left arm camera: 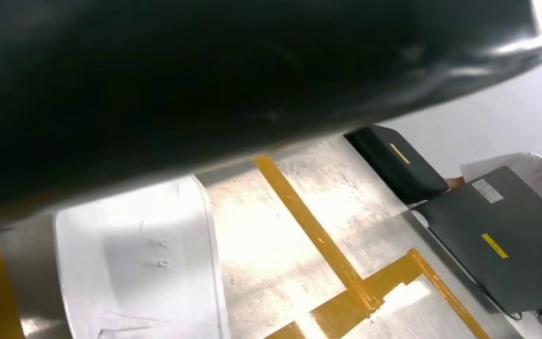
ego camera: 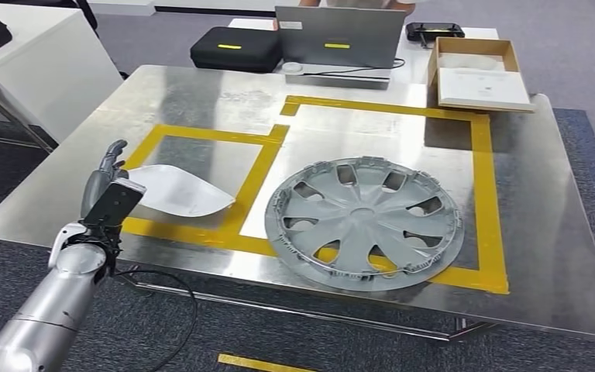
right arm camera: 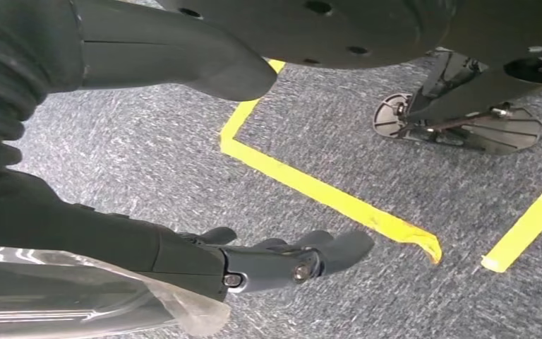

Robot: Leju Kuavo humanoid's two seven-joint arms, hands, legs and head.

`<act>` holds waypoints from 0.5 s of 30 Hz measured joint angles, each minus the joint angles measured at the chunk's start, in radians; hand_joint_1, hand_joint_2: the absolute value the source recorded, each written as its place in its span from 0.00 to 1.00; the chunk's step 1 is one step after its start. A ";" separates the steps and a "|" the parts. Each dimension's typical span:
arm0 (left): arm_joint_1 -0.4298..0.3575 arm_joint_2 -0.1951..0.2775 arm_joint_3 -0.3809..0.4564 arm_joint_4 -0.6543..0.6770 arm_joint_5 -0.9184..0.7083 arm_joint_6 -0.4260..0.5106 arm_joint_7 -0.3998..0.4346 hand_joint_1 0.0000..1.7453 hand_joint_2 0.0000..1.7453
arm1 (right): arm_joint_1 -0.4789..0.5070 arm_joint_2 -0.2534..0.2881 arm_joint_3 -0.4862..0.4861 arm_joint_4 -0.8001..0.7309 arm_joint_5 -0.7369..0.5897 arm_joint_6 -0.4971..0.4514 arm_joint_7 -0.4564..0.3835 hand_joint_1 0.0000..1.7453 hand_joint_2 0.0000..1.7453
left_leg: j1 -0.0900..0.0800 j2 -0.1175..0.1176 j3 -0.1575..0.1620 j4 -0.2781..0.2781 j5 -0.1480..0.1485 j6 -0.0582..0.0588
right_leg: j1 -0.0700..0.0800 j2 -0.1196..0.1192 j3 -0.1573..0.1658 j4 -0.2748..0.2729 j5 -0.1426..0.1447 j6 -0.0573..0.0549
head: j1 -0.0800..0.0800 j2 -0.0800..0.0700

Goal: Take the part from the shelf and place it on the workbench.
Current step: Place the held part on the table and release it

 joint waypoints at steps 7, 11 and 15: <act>-0.153 -0.236 -0.099 0.026 0.205 0.256 -0.124 0.00 0.00 | -0.157 0.028 -0.084 -0.021 -0.191 -0.127 0.186 0.00 1.00 | -0.004 -0.001 0.069 -0.169 0.116 0.025 | 0.010 -0.008 -0.012 0.013 0.006 0.009 | -0.012 0.000; -0.213 -0.291 -0.190 0.036 0.302 0.324 -0.130 0.00 0.00 | -0.214 0.037 -0.114 -0.032 -0.203 -0.131 0.191 0.00 1.00 | -0.008 0.001 0.077 -0.205 0.130 0.044 | 0.006 -0.002 -0.025 0.017 0.007 0.034 | -0.012 0.000; -0.234 -0.306 -0.228 0.037 0.321 0.324 -0.132 0.00 0.00 | -0.211 0.037 -0.132 -0.036 -0.206 -0.129 0.186 0.00 1.00 | -0.005 0.001 0.054 -0.217 0.157 0.067 | 0.003 -0.001 -0.097 0.197 -0.124 0.048 | -0.006 0.000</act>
